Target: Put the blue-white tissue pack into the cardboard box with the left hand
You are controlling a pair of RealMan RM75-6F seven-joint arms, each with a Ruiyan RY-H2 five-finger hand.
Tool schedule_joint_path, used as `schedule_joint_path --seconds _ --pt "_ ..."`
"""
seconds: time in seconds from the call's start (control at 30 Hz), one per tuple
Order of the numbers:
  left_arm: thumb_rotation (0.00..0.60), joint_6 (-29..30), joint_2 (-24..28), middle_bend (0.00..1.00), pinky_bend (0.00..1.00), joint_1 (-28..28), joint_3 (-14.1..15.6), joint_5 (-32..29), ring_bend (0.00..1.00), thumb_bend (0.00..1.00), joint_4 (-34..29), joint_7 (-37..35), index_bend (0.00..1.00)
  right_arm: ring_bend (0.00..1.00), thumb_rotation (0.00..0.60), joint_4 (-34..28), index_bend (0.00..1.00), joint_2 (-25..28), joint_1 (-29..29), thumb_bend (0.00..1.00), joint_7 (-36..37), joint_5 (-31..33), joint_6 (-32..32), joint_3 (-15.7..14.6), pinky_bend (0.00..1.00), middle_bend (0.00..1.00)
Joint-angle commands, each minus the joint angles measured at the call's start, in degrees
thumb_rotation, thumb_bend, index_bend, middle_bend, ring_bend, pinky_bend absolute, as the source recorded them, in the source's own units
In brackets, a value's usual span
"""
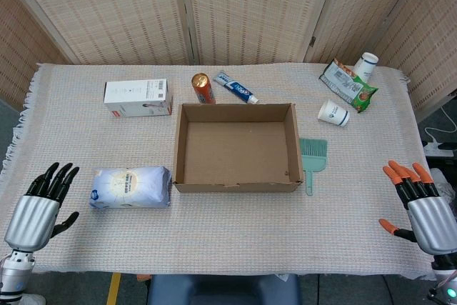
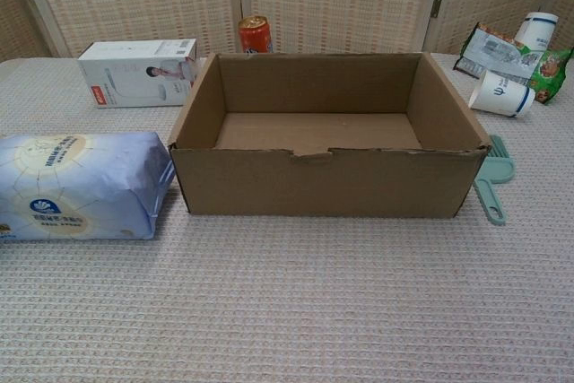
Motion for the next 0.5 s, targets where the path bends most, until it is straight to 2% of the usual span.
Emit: schedule_joint_path --seconds 0.03,0.27,0.4,0.5 --pt "0.6 -0.1 -0.1 0.05 0.21 0.0 0.0 0.0 0.0 0.18 0.0 0.0 0.01 0.0 0.6 0.0 0.05 0.0 0.0 0.0 0.0 0.0 0.0 0.0 0.0 0.03" --pt "0.6 -0.4 -0.7 0.05 0.21 -0.3 -0.1 0.1 0.0 0.18 0.3 -0.6 0.01 0.0 0.6 0.1 0.05 0.0 0.0 0.0 0.3 -0.4 0.1 -0.1 0.0 0.03" --pt "0.6 -0.8 0.8 0.04 0.2 -0.3 0.0 -0.1 0.0 0.18 -0.4 -0.7 0.01 0.0 0.6 0.3 0.05 -0.5 0.1 0.0 -0.4 -0.4 -0.4 -0.1 0.0 0.03" --pt "0.6 -3.1 3.3 0.02 0.2 -0.3 0.6 -1.7 0.0 0.18 -3.5 -0.9 0.0 0.0 0.6 0.5 0.05 -0.8 0.3 0.0 -0.8 -0.1 -1.1 -0.2 0.0 0.03"
